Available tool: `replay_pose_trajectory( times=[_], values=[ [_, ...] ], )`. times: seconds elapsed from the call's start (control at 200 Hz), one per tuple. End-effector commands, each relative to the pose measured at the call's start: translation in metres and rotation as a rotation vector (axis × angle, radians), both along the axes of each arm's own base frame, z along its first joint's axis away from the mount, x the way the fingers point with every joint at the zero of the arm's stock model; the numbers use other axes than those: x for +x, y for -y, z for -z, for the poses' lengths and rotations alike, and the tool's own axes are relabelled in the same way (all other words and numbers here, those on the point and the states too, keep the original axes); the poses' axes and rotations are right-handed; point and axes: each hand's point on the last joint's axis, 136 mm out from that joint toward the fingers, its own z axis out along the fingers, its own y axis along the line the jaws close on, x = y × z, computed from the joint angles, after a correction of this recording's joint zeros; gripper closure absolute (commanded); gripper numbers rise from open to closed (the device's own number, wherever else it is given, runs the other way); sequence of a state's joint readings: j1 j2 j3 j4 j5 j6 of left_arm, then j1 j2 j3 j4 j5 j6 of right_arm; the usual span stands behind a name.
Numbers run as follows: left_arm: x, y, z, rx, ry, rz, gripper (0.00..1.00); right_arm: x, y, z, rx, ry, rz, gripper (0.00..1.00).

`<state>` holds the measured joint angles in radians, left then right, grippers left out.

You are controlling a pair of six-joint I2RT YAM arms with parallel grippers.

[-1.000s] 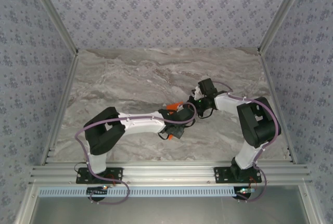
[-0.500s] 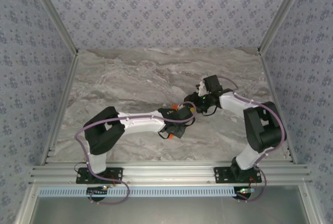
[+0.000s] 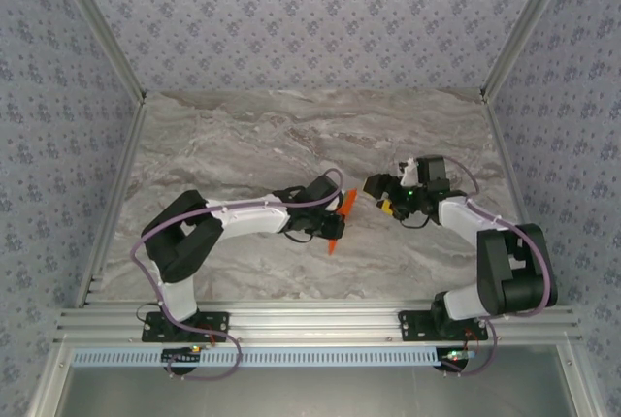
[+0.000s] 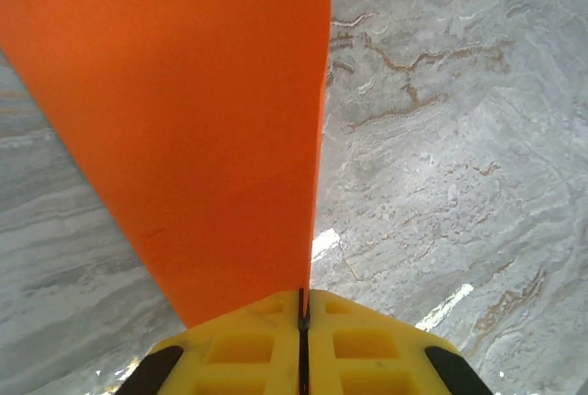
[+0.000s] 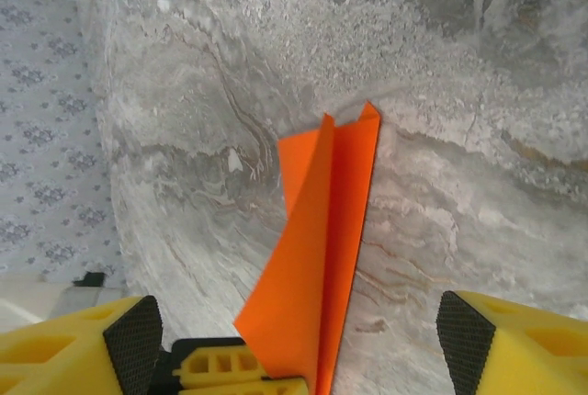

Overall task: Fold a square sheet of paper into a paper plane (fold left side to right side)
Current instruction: Fold the wing for the fifth time at the center of the table.

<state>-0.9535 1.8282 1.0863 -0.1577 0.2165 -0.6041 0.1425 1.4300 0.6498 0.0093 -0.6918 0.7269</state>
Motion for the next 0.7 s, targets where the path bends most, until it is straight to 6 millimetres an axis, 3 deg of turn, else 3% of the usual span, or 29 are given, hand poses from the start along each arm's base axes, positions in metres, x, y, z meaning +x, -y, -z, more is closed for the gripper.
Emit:
replay_pose_trajectory(
  times=[0.0, 0.245, 0.695],
  values=[
    [-0.001, 0.018, -0.025, -0.174, -0.052, 0.001, 0.92, 0.012, -0.009, -0.008, 0.054, 0.030, -0.001, 0.19],
    [0.007, 0.018, -0.029, -0.288, -0.113, -0.055, 0.93, 0.022, -0.030, 0.004, 0.047, 0.009, -0.039, 0.18],
    [0.005, 0.016, -0.021, -0.301, -0.141, -0.075, 0.94, 0.032, -0.055, 0.021, 0.008, -0.015, -0.088, 0.17]
  ],
)
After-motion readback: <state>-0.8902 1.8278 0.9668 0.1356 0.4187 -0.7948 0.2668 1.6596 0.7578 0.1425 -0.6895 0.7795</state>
